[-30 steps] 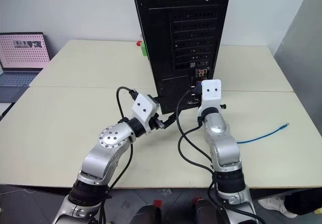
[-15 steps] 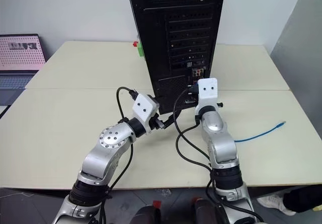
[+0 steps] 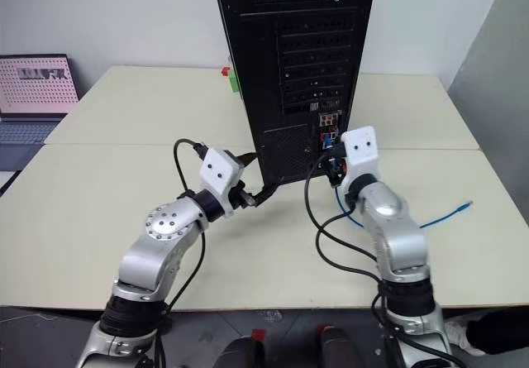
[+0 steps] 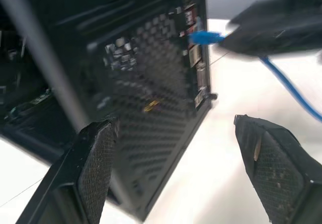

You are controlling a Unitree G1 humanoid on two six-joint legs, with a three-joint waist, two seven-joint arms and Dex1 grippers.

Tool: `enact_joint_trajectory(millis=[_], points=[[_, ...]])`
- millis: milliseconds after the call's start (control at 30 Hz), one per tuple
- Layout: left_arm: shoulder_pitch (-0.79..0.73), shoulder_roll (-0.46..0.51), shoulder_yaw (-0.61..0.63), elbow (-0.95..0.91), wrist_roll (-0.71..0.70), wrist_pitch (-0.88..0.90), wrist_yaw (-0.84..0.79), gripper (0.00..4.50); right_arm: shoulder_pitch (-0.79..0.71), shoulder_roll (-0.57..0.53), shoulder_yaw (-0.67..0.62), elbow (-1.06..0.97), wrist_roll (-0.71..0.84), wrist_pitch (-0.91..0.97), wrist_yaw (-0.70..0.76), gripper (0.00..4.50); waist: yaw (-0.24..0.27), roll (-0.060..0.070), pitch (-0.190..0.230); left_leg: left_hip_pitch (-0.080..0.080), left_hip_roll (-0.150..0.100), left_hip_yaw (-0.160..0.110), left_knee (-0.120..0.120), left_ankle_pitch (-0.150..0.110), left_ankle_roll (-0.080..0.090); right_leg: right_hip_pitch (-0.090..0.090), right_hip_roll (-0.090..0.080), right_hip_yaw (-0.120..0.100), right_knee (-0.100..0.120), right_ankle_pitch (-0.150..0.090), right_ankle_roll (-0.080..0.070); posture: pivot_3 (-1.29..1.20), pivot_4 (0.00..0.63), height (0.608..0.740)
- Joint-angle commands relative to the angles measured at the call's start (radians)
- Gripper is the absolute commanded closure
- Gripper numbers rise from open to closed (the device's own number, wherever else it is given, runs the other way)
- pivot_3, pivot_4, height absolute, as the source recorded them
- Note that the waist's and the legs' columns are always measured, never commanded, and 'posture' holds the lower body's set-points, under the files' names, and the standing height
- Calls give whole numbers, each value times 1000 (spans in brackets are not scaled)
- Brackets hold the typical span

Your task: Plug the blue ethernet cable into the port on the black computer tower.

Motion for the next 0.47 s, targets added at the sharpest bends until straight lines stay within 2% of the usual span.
enact_joint_trajectory(millis=[33,67,233,333,467], points=[[13,58,65,-42,-29,8,-35,624,31,-99,-66,-121,135,12,160,367,0,0,0,0,0,0,0,0,0,0,0,0,0,0,0,0,150,740],[19,79,87,-40,-35,10,-43,624,47,-142,-90,-121,157,-5,204,215,0,0,0,0,0,0,0,0,0,0,0,0,0,0,0,0,150,740],[60,150,164,-53,-69,-21,-86,624,112,-321,-177,-82,231,-105,396,215,6,0,1,0,0,0,0,0,0,0,0,0,-1,-2,4,0,150,740],[94,175,197,-77,-111,-23,-127,624,122,-372,-222,-51,280,-134,458,215,6,0,1,0,0,1,0,0,0,1,0,0,-1,-2,4,0,150,740],[120,198,236,-88,-165,-14,-168,624,127,-407,-217,-20,294,-148,487,215,7,0,1,1,0,1,0,0,0,1,0,0,-1,-2,4,0,150,740]])
